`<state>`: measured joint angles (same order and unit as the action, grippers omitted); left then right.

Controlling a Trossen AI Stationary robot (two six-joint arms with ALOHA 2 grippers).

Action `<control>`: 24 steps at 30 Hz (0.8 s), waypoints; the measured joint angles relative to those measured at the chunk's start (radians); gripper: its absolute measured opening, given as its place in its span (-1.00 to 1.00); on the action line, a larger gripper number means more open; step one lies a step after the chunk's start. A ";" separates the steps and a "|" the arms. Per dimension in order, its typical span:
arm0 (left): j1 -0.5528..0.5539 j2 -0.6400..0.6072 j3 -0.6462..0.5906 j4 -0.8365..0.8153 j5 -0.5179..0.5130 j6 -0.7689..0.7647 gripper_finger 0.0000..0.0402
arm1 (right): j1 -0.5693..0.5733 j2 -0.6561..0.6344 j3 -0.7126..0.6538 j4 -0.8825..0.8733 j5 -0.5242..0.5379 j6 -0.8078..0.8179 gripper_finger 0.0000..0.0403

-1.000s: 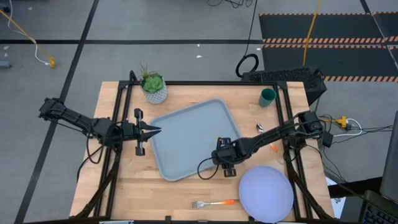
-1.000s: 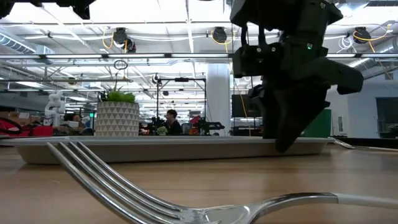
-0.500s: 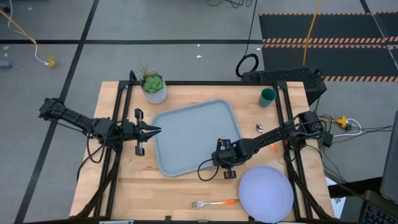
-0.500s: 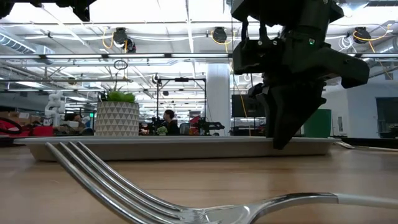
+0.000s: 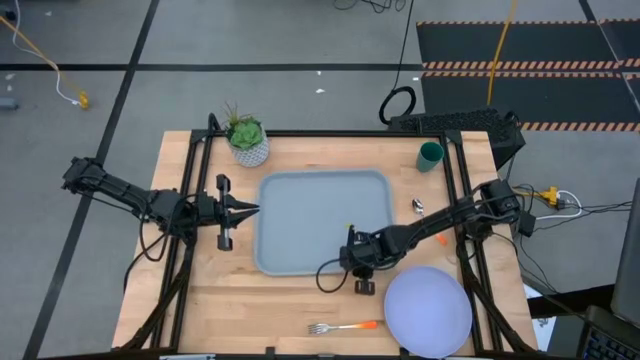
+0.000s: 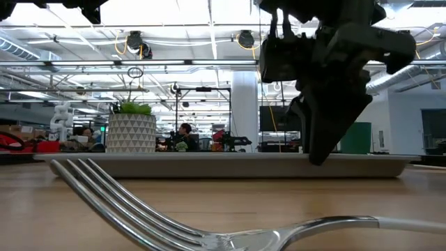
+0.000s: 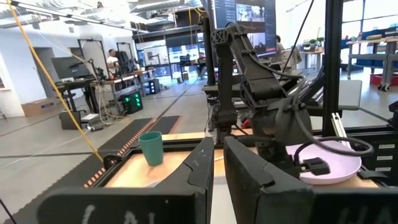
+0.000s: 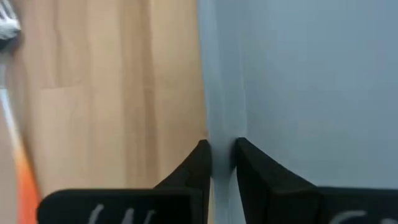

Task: Pick and place plate/cup/fork/spoon on tray
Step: Move the blue tray to the center of the table

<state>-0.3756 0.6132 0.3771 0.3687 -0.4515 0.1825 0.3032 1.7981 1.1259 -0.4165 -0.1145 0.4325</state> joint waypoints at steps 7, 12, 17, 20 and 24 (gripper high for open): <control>0.000 0.000 0.000 0.002 -0.001 0.020 -0.79 | 0.020 0.001 -0.001 0.049 -0.019 0.028 -0.81; 0.000 0.000 0.000 0.002 -0.001 0.022 -0.79 | 0.033 0.001 -0.001 0.098 -0.034 0.032 -0.83; 0.000 0.000 0.000 0.002 -0.001 0.021 -0.79 | 0.043 0.001 -0.001 0.099 -0.033 0.031 -0.88; 0.000 0.000 0.000 0.003 -0.001 0.019 -0.79 | 0.046 0.001 -0.001 0.099 -0.025 0.003 -0.92; 0.000 0.000 0.000 0.003 -0.001 0.016 -0.79 | 0.046 0.001 -0.001 0.097 -0.016 -0.073 -0.95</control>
<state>-0.3757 0.6130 0.3771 0.3712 -0.4526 0.1986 0.3492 1.7992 1.1248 -0.3193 -0.1301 0.3592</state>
